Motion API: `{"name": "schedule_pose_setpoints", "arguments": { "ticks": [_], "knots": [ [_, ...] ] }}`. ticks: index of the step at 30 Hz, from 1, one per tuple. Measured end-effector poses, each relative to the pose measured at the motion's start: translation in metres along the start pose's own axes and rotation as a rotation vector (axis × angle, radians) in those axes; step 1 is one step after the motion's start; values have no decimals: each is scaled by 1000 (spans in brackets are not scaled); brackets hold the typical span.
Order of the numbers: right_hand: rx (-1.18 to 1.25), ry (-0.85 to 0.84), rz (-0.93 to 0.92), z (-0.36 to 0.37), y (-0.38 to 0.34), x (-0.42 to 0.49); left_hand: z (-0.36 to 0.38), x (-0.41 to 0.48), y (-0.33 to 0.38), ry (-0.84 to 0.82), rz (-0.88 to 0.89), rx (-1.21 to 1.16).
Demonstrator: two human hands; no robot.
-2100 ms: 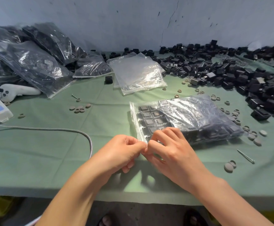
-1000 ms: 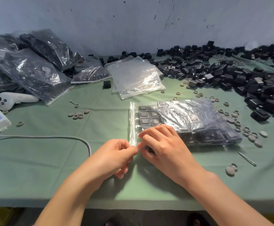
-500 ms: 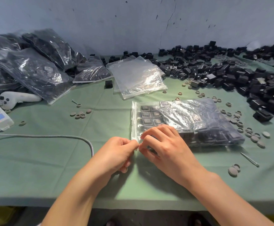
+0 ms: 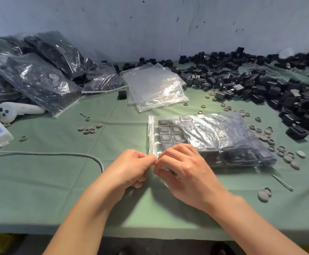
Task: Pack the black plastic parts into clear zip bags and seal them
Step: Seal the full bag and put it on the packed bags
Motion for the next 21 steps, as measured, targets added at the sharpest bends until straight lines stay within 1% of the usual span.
{"name": "schedule_pose_setpoints", "arguments": {
  "ticks": [3, 6, 9, 13, 21],
  "knots": [
    [-26, -14, -23, -1, 0, 1, -1, 5, 1, 28, -5, 1],
    [-101, -14, -14, 1, -2, 2, -2, 9, 1, 66, -9, -6],
    [-151, 0, 1, 6, -3, 3, -3, 11, 0, 56, -24, 4],
    [-123, 62, 8, 8, -3, 6, -3, 16, 1, 54, -15, 10],
    [-37, 58, -5, 8, 1, 9, -6, 35, 1, 137, 42, 73]
  ]
}}
Point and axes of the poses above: each hand's wrist, its own x-axis towards the middle knuckle, its own z-axis out of the palm, y = z × x, the point moved 3 cm from there along x, towards the middle knuckle, and after that the axes turned 9 degrees about z, right-handed, at the moved point
